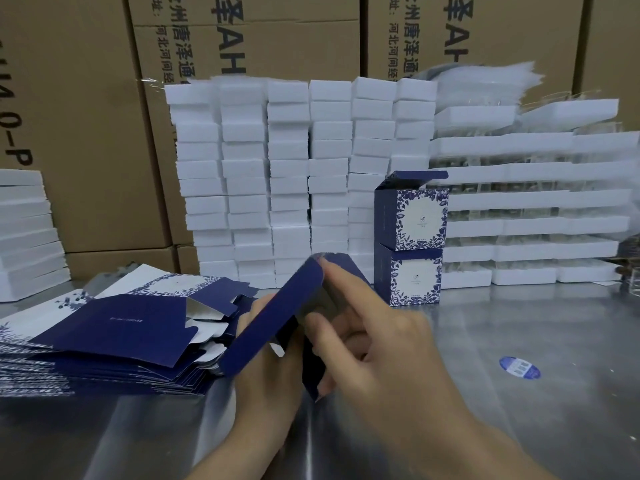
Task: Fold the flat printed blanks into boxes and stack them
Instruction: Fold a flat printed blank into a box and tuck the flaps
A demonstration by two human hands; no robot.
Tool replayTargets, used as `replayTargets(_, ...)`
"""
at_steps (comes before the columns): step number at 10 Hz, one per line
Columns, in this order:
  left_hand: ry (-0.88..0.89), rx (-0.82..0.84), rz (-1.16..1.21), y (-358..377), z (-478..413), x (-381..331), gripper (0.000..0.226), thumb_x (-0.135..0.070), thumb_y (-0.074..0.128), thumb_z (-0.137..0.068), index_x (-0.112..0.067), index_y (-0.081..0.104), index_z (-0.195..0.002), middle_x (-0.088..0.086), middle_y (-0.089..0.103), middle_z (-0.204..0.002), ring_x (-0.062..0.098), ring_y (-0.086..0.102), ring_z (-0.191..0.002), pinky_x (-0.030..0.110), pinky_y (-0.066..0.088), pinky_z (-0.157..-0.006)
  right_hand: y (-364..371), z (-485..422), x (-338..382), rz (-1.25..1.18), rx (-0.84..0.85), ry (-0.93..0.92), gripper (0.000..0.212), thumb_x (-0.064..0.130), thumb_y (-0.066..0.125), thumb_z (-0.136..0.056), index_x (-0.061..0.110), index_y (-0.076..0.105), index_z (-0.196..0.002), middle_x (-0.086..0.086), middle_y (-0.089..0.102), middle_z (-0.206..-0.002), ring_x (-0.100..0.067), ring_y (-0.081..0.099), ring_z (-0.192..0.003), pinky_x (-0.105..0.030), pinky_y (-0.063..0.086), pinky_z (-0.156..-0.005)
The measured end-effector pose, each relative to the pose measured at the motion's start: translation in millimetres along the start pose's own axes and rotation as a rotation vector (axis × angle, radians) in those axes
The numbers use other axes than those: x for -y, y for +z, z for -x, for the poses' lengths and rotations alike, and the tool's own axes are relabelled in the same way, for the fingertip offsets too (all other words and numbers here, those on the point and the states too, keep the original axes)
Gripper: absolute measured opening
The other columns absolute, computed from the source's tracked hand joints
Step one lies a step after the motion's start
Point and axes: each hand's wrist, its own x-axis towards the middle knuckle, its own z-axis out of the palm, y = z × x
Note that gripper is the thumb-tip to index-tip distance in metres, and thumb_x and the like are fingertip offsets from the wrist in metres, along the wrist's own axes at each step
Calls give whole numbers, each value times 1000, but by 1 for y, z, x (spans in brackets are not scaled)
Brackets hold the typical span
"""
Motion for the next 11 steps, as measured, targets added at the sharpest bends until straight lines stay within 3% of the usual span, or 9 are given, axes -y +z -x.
replayTargets(2,213,6,-75,-2,-4,-6,13,-7,71,-95,-18,69,-102,-3,69,-96,18,63,-96,47,52,-83,-7,-4,12,-242,-84,18,46,32,60,-97,50,56,-140,3,71,-62,-14,68,-44,-26,57,-56)
replayTargets(3,203,-61,-31,-5,-7,-8,31,-1,69,-94,-30,60,-86,-20,64,-86,10,60,-86,46,54,-75,-15,-11,2,-116,-194,-19,35,30,63,-95,46,69,-125,4,65,-59,-15,59,-43,-26,50,-51)
replayTargets(5,172,22,21,-7,-6,-2,14,-11,67,-100,-22,67,-108,-1,68,-99,23,67,-102,48,54,-92,-26,-12,-31,332,30,-88,35,42,64,-99,50,58,-133,17,49,-85,-7,52,-78,-28,44,-70)
replayTargets(6,264,43,-119,-7,2,0,16,-16,65,-102,-16,70,-118,-9,57,-91,4,63,-90,35,54,-95,-27,-10,-42,363,73,-63,32,52,64,-94,49,52,-123,19,46,-91,-4,52,-83,-29,46,-69)
replayTargets(7,252,74,31,-12,2,-9,39,-16,75,-93,-40,65,-122,-27,53,-121,-8,59,-109,4,44,-91,-27,-8,-46,231,-39,105,29,53,62,-82,41,49,-105,13,61,-88,-12,61,-79,-44,56,-69)
replayTargets(8,348,145,-29,-13,1,-18,49,-26,80,-80,-39,63,-124,-24,50,-121,-8,57,-112,-1,39,-90,-30,-11,-55,-16,-157,398,27,57,37,-75,34,50,-82,6,59,-75,-29,58,-76,-53,53,-75)
replayTargets(9,321,210,119,-11,9,-24,50,-43,77,-83,-60,59,-127,-19,57,-125,5,61,-112,15,53,-89,-34,-13,-67,-24,-58,588,18,31,54,-89,23,49,-73,8,58,-62,-23,48,-68,-47,47,-67)
replayTargets(10,195,230,301,-6,17,-26,57,-56,78,-85,-60,54,-136,-16,60,-131,19,63,-119,49,58,-97,-35,-11,-80,-87,-99,565,14,16,73,-84,26,68,-76,2,70,-68,-21,55,-68,-38,49,-62)
replayTargets(11,268,142,106,-5,19,-29,67,-23,81,-92,-43,49,-148,-16,57,-133,11,56,-128,46,50,-107,-33,-12,-85,-217,-178,671,10,14,62,-97,5,64,-93,-11,71,-65,-20,59,-52,-30,48,-47)
